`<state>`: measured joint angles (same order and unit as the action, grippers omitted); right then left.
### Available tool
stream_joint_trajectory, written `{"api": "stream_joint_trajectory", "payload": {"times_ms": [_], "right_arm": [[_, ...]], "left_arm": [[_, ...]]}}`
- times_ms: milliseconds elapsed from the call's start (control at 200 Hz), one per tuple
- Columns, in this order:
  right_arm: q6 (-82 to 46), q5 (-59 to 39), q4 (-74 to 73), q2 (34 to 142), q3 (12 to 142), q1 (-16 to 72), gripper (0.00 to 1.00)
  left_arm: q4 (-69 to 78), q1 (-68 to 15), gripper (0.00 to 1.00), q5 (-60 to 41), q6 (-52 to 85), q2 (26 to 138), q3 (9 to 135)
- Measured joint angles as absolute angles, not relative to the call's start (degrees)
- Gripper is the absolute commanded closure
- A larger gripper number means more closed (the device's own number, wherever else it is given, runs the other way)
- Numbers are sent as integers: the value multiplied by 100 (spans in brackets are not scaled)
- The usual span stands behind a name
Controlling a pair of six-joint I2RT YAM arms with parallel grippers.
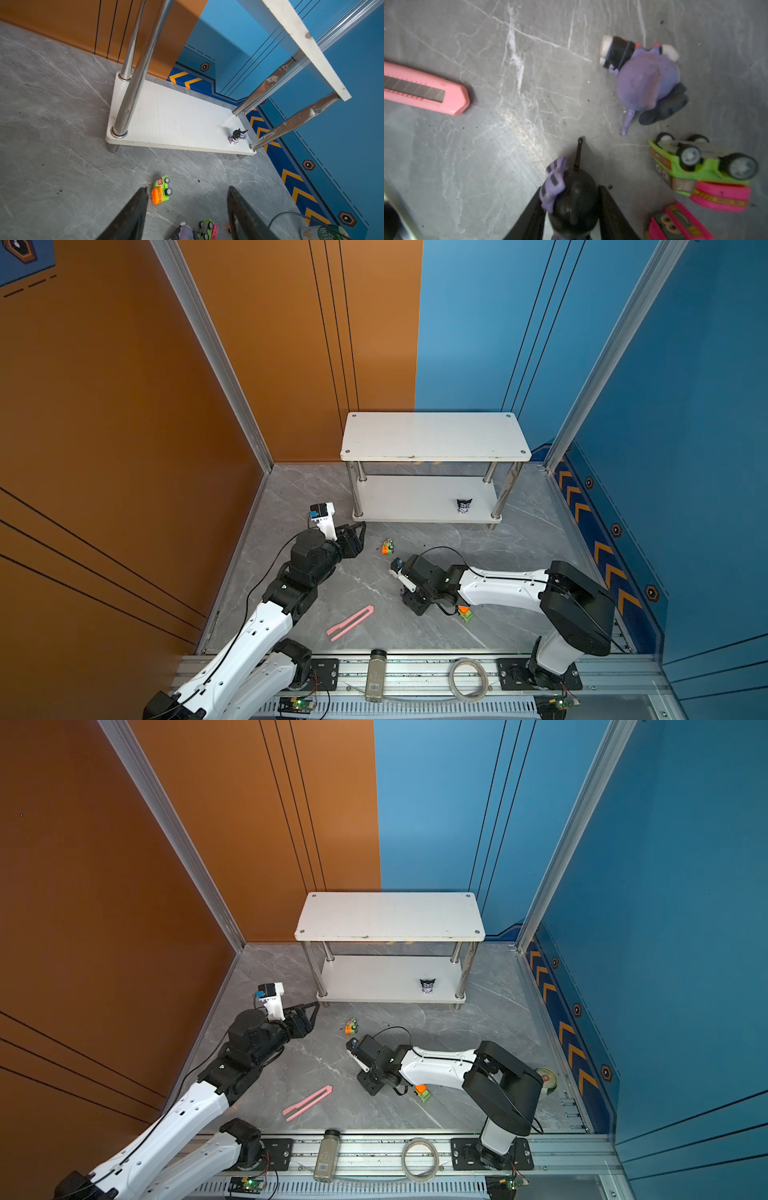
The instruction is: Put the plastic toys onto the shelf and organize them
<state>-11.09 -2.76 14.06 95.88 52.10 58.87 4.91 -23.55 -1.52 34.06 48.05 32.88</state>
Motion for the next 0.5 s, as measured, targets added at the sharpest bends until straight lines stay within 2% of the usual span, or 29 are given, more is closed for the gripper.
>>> {"api": "stream_joint_trajectory", "payload": {"times_ms": [130, 270, 375, 501], "right_arm": [[-1160, -281, 1310, 9588, 5137, 5883, 45], [-1184, -301, 1284, 9585, 5019, 5867, 45], [-1190, -320, 1236, 9529, 4939, 5848, 49], [-1219, -349, 1232, 9365, 4759, 5806, 61]], "left_arm": [[489, -2351, 37, -172, 3430, 4906, 3288], [489, -2351, 36, -211, 3454, 5022, 3288], [489, -2324, 36, -263, 3457, 5072, 3288], [491, -2318, 36, -307, 3494, 5089, 3288]]}}
